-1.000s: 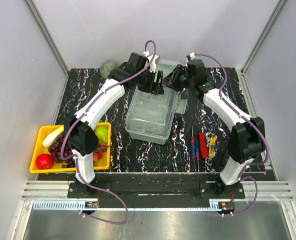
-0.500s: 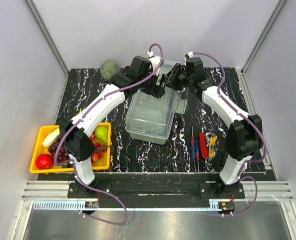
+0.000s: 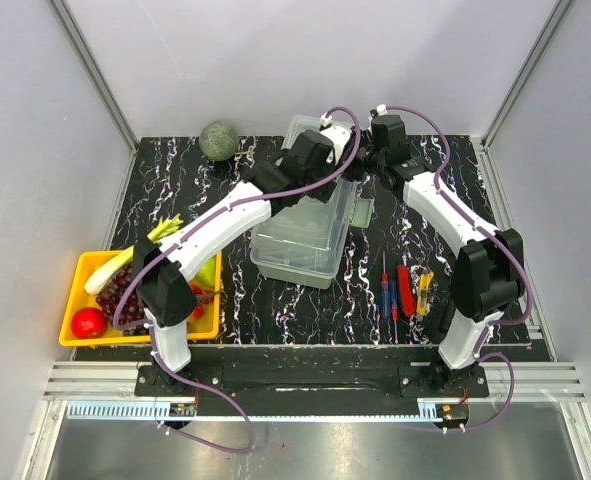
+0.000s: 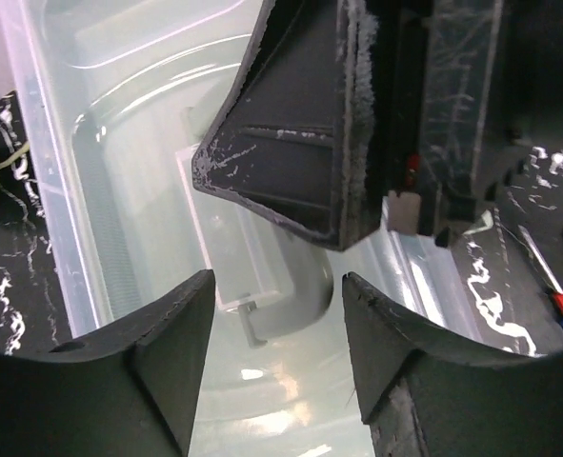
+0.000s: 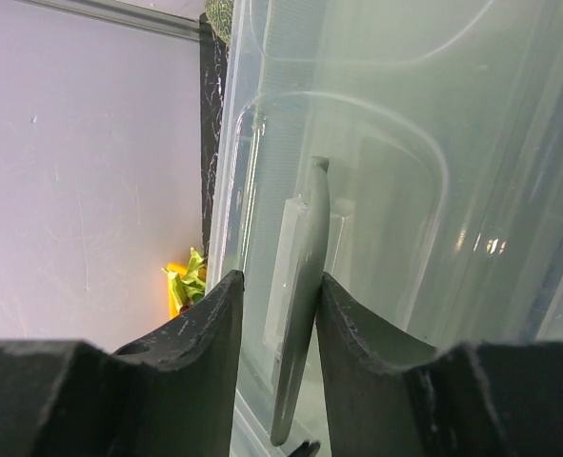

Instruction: Pack the tool kit

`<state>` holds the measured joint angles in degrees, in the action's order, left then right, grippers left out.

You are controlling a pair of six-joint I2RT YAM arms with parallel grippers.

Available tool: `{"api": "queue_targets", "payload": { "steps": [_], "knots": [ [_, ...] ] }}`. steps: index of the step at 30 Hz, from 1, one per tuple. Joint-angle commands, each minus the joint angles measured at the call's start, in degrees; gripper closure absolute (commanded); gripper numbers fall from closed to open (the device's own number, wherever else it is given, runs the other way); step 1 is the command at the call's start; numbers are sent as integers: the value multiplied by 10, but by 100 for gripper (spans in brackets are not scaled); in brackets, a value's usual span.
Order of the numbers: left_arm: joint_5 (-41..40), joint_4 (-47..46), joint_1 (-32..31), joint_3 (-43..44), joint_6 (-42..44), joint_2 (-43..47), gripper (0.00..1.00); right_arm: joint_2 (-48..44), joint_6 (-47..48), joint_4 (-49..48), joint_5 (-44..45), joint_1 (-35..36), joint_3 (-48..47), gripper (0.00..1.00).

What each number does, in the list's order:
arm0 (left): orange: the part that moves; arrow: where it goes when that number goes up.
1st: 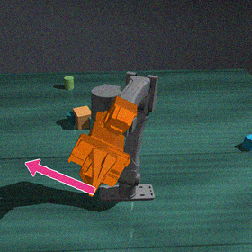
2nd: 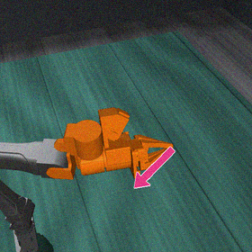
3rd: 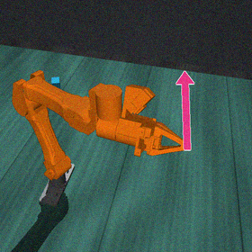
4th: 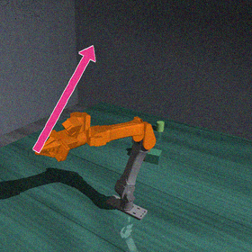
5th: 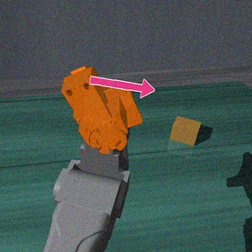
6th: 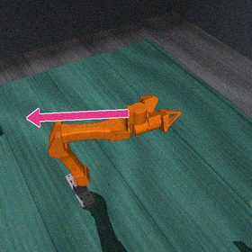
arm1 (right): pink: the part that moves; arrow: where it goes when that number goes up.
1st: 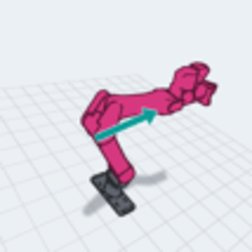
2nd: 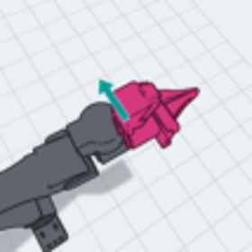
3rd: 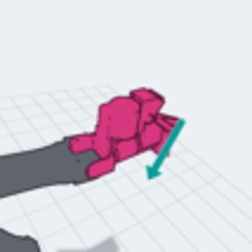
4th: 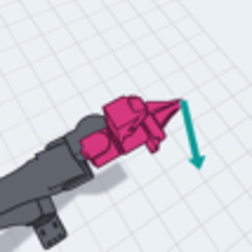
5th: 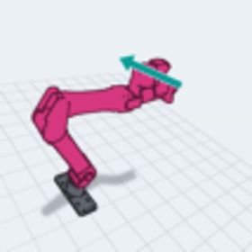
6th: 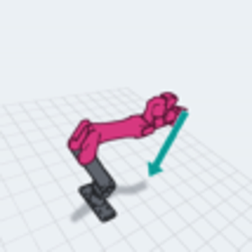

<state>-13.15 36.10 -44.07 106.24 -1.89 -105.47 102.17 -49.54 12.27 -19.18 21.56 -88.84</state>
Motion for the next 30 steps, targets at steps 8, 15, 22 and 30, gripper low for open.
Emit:
{"api": "queue_targets", "payload": {
  "steps": [8, 15, 22, 30],
  "knots": [
    [-106, -48, -19, -8, 28, -21, 47, -14, -13, -31, -20, 4, -5, 57],
    [-136, -46, -24, 11, 25, -35, 68, -27, -15, -38, -16, 4, 1, 57],
    [-159, -30, -23, 22, 21, -40, 88, -43, -17, -7, 36, 2, 12, 45],
    [-166, -11, -17, 37, -9, -41, 100, -111, -33, 2, 116, -32, 71, 18]
  ]
}}
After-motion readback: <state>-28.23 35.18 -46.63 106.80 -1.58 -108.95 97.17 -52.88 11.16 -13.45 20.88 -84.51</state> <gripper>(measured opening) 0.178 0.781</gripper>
